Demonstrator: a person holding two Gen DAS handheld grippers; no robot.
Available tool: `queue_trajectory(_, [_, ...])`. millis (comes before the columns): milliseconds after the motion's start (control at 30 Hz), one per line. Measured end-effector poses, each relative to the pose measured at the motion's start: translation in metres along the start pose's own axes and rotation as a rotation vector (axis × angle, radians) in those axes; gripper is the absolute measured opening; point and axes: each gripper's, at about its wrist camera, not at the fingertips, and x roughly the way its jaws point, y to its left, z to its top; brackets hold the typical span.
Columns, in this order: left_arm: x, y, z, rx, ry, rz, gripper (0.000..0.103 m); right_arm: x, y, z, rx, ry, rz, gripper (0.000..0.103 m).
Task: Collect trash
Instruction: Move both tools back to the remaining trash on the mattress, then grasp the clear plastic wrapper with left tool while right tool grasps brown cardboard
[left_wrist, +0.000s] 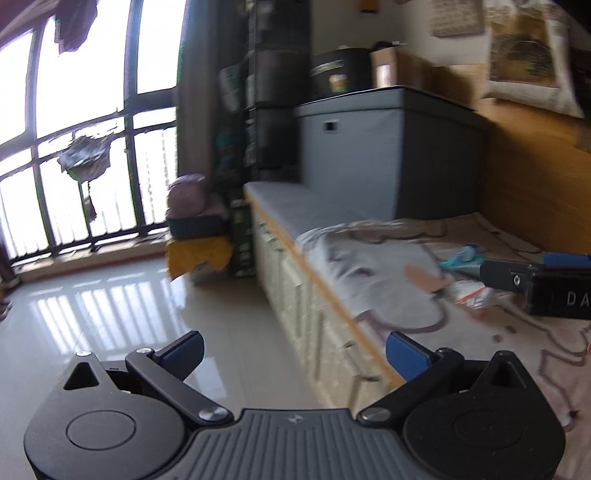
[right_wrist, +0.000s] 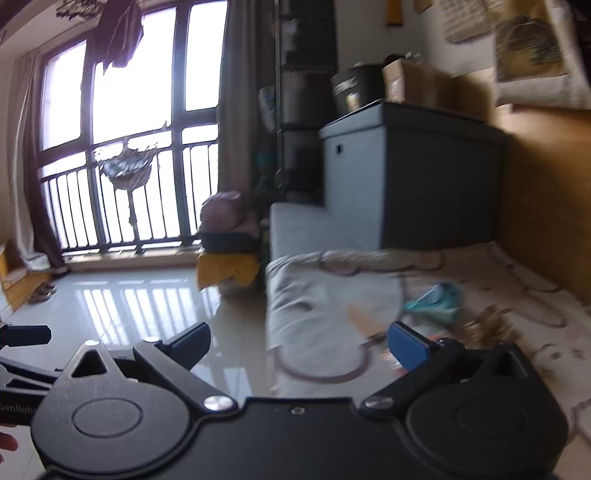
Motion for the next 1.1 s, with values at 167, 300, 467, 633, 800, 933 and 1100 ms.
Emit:
queue_trajectory(167, [0.009,-0.046,0.014,0.034,-0.028,-0.065,0.103,-0.018,-0.050,0.007,-0.021,-0.039,-0.065,0.103])
queue_trajectory(300, [0.017,-0.081,0.021,0.046,-0.042,-0.117,0.103,-0.024,-0.090,0.003,-0.045,-0.042,-0.119,0.103])
queue_trajectory(467, [0.031,-0.117,0.025,0.052,-0.080,-0.158,0.103,-0.023,-0.144,-0.006,-0.024,-0.022,-0.178,0.103])
queue_trajectory(633, [0.060,-0.146,0.023,0.046,-0.064,-0.200,0.103,-0.014,-0.190,-0.019,0.007,0.008,-0.209,0.103])
queue_trajectory(800, [0.094,-0.171,0.013,0.062,-0.020,-0.230,0.103,0.006,-0.219,-0.032,0.074,0.016,-0.248,0.103])
queue_trajectory(933, [0.116,-0.183,0.003,0.069,-0.021,-0.250,0.103,0.027,-0.231,-0.048,0.117,0.031,-0.257,0.103])
queue_trajectory(1100, [0.145,-0.192,-0.003,0.081,-0.001,-0.271,0.103,0.058,-0.243,-0.054,0.130,0.034,-0.241,0.103])
